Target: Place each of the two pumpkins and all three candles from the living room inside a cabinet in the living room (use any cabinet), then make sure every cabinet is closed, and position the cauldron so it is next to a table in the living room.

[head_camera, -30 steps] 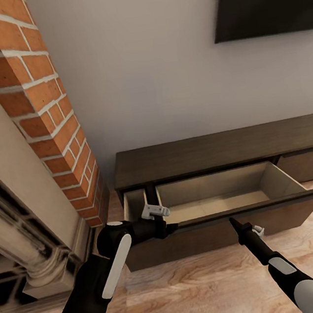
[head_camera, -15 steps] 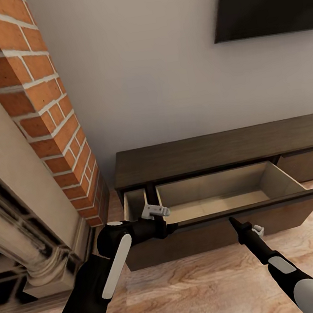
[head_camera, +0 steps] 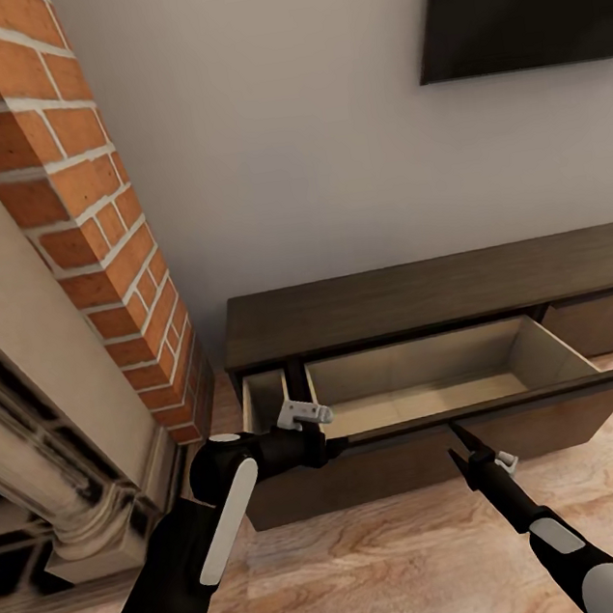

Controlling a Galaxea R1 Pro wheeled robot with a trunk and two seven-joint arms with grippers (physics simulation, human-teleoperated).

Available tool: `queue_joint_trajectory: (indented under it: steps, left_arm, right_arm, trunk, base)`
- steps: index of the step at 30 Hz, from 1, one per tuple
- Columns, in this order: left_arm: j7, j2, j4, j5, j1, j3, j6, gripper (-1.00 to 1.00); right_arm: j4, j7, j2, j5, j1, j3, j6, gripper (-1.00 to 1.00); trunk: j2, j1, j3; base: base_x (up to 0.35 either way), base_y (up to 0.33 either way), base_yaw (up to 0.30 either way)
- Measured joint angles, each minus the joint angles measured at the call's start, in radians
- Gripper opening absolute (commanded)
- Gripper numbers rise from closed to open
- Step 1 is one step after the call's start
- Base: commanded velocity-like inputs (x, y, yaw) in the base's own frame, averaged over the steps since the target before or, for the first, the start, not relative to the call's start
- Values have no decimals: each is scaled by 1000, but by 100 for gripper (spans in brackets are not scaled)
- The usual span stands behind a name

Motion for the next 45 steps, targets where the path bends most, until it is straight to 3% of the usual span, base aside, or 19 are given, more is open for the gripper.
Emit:
queue_joint_trajectory:
  steps: [34, 42, 45]
  left_arm:
    - [-6, 1, -1, 5, 0, 1, 3, 100]
    - [-6, 2, -2, 7, 0, 1, 3, 100]
    - [-6, 2, -2, 7, 0, 1, 3, 100]
  right_arm:
    - [0, 0, 0, 0, 0, 0, 0, 100]
    - [1, 0, -1, 0, 0, 0, 0, 100]
    - [1, 0, -2, 1, 0, 0, 1, 100]
  trunk:
    - [0, 0, 0]
    - [2, -4, 31]
    - [2, -4, 31]
  base:
    - [-61, 0, 0]
    - [0, 0, 0]
    - [0, 0, 0]
